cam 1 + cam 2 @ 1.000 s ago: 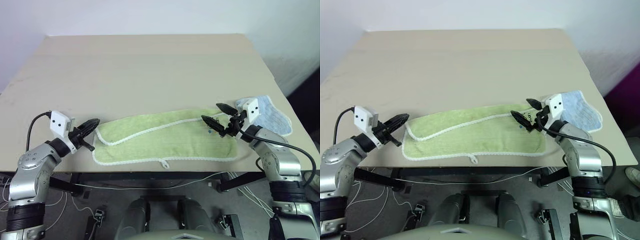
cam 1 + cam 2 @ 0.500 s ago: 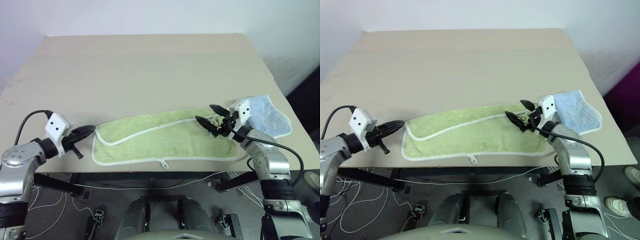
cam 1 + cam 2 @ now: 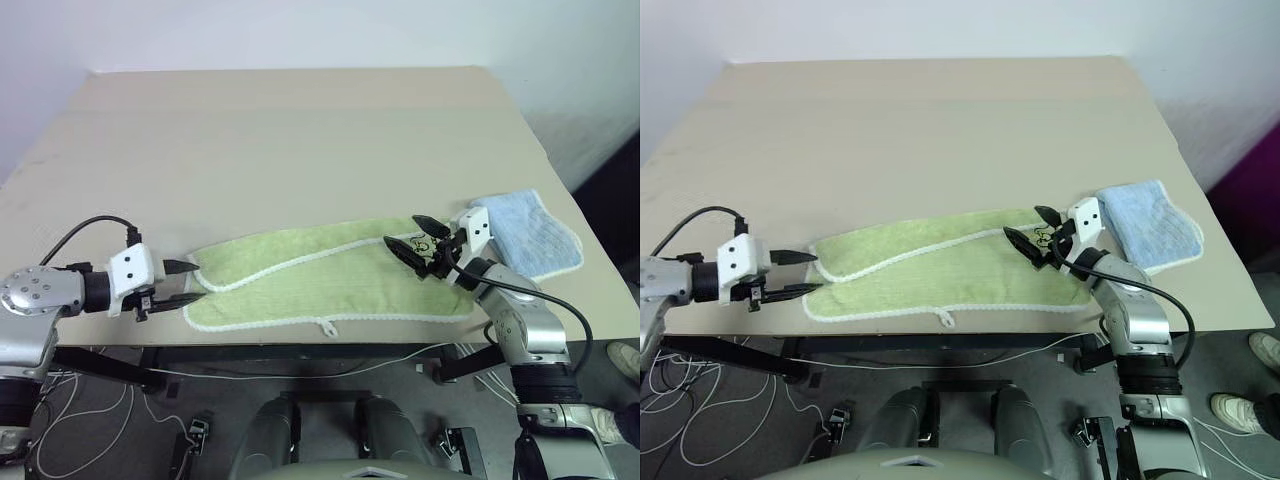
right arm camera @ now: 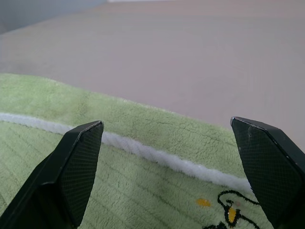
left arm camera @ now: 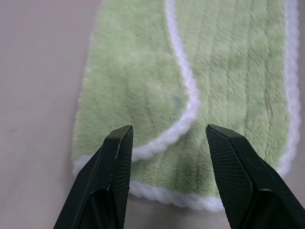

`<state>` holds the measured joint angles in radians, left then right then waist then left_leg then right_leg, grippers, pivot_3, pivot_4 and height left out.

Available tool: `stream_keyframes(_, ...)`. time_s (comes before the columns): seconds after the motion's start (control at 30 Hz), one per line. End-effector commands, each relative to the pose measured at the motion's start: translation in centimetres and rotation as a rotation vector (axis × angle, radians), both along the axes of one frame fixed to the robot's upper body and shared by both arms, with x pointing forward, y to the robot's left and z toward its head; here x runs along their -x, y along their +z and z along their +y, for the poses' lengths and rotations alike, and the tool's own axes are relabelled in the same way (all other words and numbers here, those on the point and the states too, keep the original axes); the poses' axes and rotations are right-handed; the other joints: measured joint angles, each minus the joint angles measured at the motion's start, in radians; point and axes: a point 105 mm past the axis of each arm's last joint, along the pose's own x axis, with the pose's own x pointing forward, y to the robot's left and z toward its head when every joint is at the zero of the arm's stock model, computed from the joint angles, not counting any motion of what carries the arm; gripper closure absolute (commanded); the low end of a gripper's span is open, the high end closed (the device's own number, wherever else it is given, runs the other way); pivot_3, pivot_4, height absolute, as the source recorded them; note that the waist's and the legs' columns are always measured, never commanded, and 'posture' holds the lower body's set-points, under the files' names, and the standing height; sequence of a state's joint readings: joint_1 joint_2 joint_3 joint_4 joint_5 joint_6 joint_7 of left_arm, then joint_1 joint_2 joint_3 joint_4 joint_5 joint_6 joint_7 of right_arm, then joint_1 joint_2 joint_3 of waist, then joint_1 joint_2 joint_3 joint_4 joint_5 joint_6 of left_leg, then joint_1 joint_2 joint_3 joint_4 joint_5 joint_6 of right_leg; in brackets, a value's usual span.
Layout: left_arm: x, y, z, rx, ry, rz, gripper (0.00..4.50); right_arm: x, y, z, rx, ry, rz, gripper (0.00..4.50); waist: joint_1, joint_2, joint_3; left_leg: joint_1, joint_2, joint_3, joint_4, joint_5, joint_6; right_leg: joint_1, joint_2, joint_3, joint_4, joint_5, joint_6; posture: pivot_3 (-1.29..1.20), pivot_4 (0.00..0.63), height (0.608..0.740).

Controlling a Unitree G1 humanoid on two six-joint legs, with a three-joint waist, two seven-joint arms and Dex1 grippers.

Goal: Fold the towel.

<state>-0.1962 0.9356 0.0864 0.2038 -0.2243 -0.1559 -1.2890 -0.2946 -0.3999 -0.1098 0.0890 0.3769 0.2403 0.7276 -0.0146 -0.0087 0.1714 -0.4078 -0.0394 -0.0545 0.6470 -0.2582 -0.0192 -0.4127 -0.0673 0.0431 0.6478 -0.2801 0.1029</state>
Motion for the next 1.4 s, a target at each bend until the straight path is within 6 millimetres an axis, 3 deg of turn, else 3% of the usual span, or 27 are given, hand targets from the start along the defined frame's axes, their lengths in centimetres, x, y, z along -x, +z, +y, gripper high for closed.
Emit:
stream_keyframes(0.03,-0.2,0.2,-0.2,-0.072,-0.082,-0.020,1.91,0.3,1.4,0.2,-0.017,-0.008,-0.066,0.00,0.001,0.000,0.000,0.000,0.000,0.000,0.000,0.000,0.000,0.000,0.000,0.000,0.000,0.000,0.000,0.00,0.150,0.740)
stream_keyframes(0.4,-2.2,-1.3,-0.9,-0.177,-0.166,-0.095,1.91,0.8,1.6,-0.2,-0.024,-0.041,-0.074,0.00,0.000,0.000,0.000,0.000,0.000,0.001,0.001,0.000,0.000,0.000,0.003,-0.001,0.001,0.000,0.000,0.00,0.150,0.740)
stream_keyframes(0.63,-2.9,-1.5,-1.3,-0.155,-0.164,-0.124,1.91,0.8,1.7,-0.1,-0.024,-0.042,-0.076,0.00,0.002,0.000,0.000,0.000,0.000,0.000,0.001,0.000,0.000,0.001,0.003,-0.001,0.001,0.000,0.000,0.00,0.150,0.740)
stream_keyframes(0.73,-3.1,-1.4,-1.2,-0.142,-0.153,-0.133,2.42,0.8,1.7,-0.1,-0.023,-0.039,-0.075,0.00,0.001,0.000,0.000,0.000,0.000,0.000,0.002,0.000,0.000,0.001,0.003,-0.001,0.001,0.000,0.000,0.00,0.150,0.740)
stream_keyframes(0.93,-2.9,-1.2,-0.8,-0.102,-0.130,-0.130,4.38,0.6,1.8,0.1,-0.020,-0.028,-0.076,0.00,0.000,0.000,0.000,0.000,0.000,0.000,0.002,0.000,0.000,0.001,0.004,-0.001,0.001,0.000,0.000,0.00,0.150,0.740)
stream_keyframes(1.07,-3.1,-0.5,-0.5,-0.039,-0.081,-0.140,4.45,0.6,2.1,0.1,-0.008,-0.021,-0.085,0.00,0.000,0.000,0.000,0.000,0.000,0.000,0.002,0.000,0.000,0.001,0.004,-0.001,0.001,0.000,0.000,0.00,0.150,0.740)
stream_keyframes(1.17,-3.7,1.1,-0.2,0.070,0.006,-0.148,4.45,0.4,2.9,-0.4,0.040,-0.026,-0.115,0.00,0.000,0.000,0.000,0.000,0.000,0.000,0.002,0.000,0.000,0.001,0.004,-0.001,0.001,0.000,0.000,0.00,0.150,0.740)
stream_keyframes(1.3,-4.2,3.2,-0.3,0.215,0.087,-0.154,4.45,-0.1,3.4,-1.8,0.271,-0.043,-0.184,0.00,0.001,0.000,0.000,0.000,0.000,0.000,0.002,0.000,0.001,0.001,0.003,-0.002,0.002,0.000,0.000,0.00,0.150,0.740)
stream_keyframes(1.4,-4.1,3.8,-0.3,0.252,0.118,-0.154,4.45,-0.5,3.7,-3.0,0.429,-0.038,-0.224,0.00,-0.001,0.000,0.000,0.000,0.000,0.000,0.003,0.000,0.001,0.001,0.004,-0.001,0.002,0.000,0.000,0.00,0.150,0.740)
